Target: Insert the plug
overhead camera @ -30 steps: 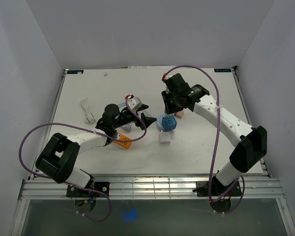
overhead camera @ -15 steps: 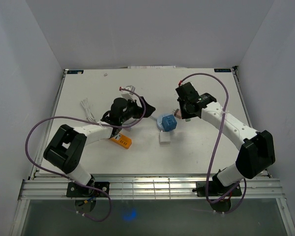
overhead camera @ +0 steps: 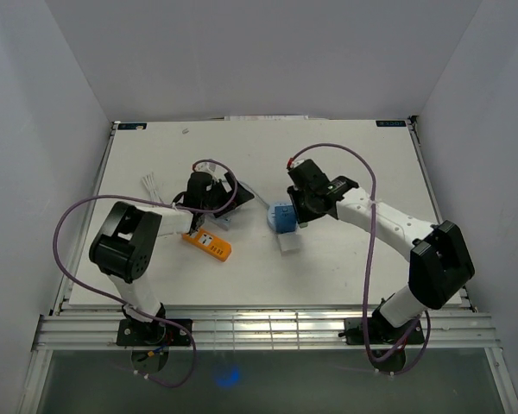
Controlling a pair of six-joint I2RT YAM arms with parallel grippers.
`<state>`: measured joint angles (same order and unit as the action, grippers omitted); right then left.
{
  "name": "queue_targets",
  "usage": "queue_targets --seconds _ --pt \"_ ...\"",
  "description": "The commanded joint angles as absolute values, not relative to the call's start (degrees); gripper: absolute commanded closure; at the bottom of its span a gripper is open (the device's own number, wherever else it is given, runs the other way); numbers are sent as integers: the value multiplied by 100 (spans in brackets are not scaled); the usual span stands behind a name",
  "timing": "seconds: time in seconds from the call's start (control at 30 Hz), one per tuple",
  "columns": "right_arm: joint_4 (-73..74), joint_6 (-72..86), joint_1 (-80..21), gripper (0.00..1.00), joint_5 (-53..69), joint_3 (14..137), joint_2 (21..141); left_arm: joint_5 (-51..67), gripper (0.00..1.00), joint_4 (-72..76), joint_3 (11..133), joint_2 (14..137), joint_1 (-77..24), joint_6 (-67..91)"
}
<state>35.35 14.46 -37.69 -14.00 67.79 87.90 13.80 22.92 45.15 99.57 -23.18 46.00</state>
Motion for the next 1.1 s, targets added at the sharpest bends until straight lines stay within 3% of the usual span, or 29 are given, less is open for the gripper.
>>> queue_targets --seconds 0.0,0.13,0.4,0.73,1.07 --pt "3165 1538 -4472 92 -923 7145 8824 1582 2 2224 4825 9993 -2206 4712" --pt "2806 1459 -4825 92 -537 7093 8544 1503 2 1916 5421 10318 -2171 4404" --pt "2830 1169 -4500 92 -887 6996 8148 1854 2 1705 6608 11547 -2109 4351" --pt "2365 800 -3938 92 -1169 6918 8683 2039 2 1696 7575 12453 -2153 4535" --pt "1679 853 -3779 92 -1283 6416 8613 2548 6 1688 9210 13235 -2882 4447"
